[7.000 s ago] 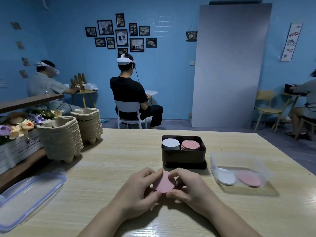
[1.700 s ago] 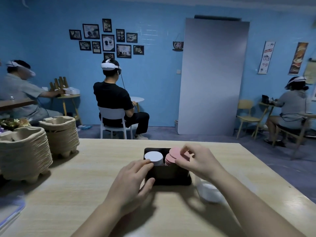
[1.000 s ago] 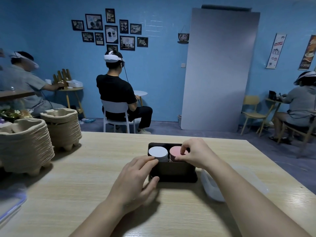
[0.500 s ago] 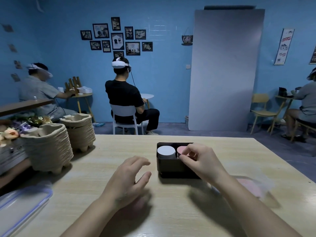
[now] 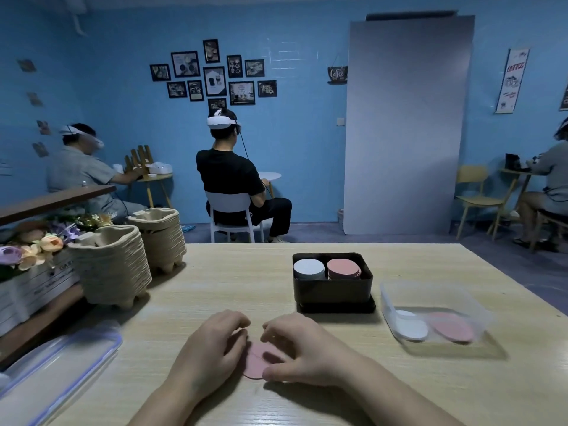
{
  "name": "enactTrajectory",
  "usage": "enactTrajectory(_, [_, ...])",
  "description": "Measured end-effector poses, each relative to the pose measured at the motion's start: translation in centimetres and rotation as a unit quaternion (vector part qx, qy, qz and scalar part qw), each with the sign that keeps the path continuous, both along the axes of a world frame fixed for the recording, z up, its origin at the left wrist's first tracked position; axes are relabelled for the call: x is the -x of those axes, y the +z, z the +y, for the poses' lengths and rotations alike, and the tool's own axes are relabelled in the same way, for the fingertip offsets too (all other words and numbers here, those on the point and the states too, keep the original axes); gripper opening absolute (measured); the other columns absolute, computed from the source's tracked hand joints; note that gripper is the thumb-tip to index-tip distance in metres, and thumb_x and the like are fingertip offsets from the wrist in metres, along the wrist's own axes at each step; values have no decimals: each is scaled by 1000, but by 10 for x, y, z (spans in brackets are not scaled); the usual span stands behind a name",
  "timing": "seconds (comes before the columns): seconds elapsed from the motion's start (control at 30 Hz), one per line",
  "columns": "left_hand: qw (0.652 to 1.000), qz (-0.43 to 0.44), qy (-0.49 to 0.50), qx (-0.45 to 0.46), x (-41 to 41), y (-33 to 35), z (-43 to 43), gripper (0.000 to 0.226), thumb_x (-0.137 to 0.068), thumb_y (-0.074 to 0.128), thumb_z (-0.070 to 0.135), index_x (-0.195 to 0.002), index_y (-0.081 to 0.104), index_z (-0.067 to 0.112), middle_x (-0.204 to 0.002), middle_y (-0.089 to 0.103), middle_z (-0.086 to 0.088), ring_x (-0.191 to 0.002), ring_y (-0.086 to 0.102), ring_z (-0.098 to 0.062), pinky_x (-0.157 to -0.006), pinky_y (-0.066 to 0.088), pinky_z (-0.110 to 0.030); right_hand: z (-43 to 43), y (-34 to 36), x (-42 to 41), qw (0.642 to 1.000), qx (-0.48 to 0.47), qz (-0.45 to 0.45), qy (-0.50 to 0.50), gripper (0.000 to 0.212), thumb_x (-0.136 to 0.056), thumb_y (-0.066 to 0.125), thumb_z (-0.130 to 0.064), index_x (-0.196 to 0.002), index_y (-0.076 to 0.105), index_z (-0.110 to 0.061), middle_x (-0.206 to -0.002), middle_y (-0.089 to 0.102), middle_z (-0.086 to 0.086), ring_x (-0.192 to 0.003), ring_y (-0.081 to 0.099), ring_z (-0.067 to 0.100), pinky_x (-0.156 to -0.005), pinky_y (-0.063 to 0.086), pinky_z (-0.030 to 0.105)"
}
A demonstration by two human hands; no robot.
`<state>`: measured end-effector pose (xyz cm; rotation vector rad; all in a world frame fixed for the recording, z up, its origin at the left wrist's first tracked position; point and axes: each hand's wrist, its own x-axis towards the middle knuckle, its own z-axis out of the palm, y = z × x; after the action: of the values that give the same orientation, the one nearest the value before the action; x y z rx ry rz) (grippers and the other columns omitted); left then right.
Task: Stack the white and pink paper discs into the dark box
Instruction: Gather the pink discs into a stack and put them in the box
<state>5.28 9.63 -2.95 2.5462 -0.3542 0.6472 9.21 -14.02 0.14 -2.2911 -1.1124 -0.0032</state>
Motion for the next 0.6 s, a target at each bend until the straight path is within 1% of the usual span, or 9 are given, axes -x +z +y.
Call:
enactTrajectory(0.03, [1000,2,0,-14,0,0,-1,11,-93,53,37,-102,59,36,-97,60,27,-95,56,4,-81,51,-28,2,-1,-1,1000,16,-3,2,50,-76,80,-53,-118,63,-32,-121,63,-8,-116,52,8,-101,48,32])
enactTrajectory(0.1, [1000,3,1,-28,0,-1,-2,13,-92,50,40,-103,58,37,-99,60,26,-96,55,4,-81,52,-30,4,-2,-2,1000,27,-3,2,50,-77,79,-54,-118,62,-32,-117,62,-8,-112,52,9,-99,48,34])
enactTrajectory(0.2, [1000,2,2,-25,-1,0,-2,13,-92,49,40,-101,57,37,-97,60,24,-94,55,2,-80,52,-31,5,-4,-2,1000,10,-13,-3,41,-77,76,-54,-110,63,-33,-113,65,-9,-108,54,8,-98,49,35])
enactTrajectory(0.3, [1000,1,3,-13,0,0,-1,14,-92,47,42,-100,57,37,-94,60,24,-92,56,1,-79,52,-32,5,-6,0,1000,-14,-19,-9,38,-77,77,-53,-105,64,-30,-107,67,-9,-101,57,7,-91,52,35])
enactTrajectory(0.37, [1000,-3,1,-5,1,1,-1,14,-93,46,43,-100,58,37,-94,60,25,-92,56,2,-78,52,-30,3,-8,0,999,-40,-22,-14,37,-77,76,-53,-103,63,-30,-104,67,-9,-98,60,8,-86,54,35])
enactTrajectory(0.43, [1000,-3,-7,5,4,5,-2,12,-95,49,42,-101,58,38,-92,60,26,-91,57,3,-77,51,-28,-1,-8,0,997,-74,-20,-21,35,-77,77,-52,-101,62,-32,-109,67,-11,-102,63,8,-87,54,32])
enactTrajectory(0.5, [1000,5,-21,20,8,8,-3,14,-96,52,44,-104,60,38,-92,63,27,-91,60,5,-76,51,-25,-6,-9,0,994,-101,-22,-28,32,-78,79,-49,-99,62,-32,-114,66,-13,-107,62,5,-89,54,27])
enactTrajectory(0.57, [999,18,-39,32,12,12,-5,25,-92,57,54,-111,61,40,-97,66,27,-95,62,6,-78,51,-20,-12,-9,0,991,-129,-17,-33,31,-79,81,-44,-98,63,-28,-114,65,-12,-108,61,4,-85,55,21])
enactTrajectory(0.6, [998,25,-47,35,14,13,-6,33,-87,62,59,-115,61,42,-100,66,26,-98,62,6,-79,50,-15,-15,-9,0,989,-145,-20,-36,30,-79,81,-42,-96,63,-26,-113,65,-11,-108,61,4,-83,55,20])
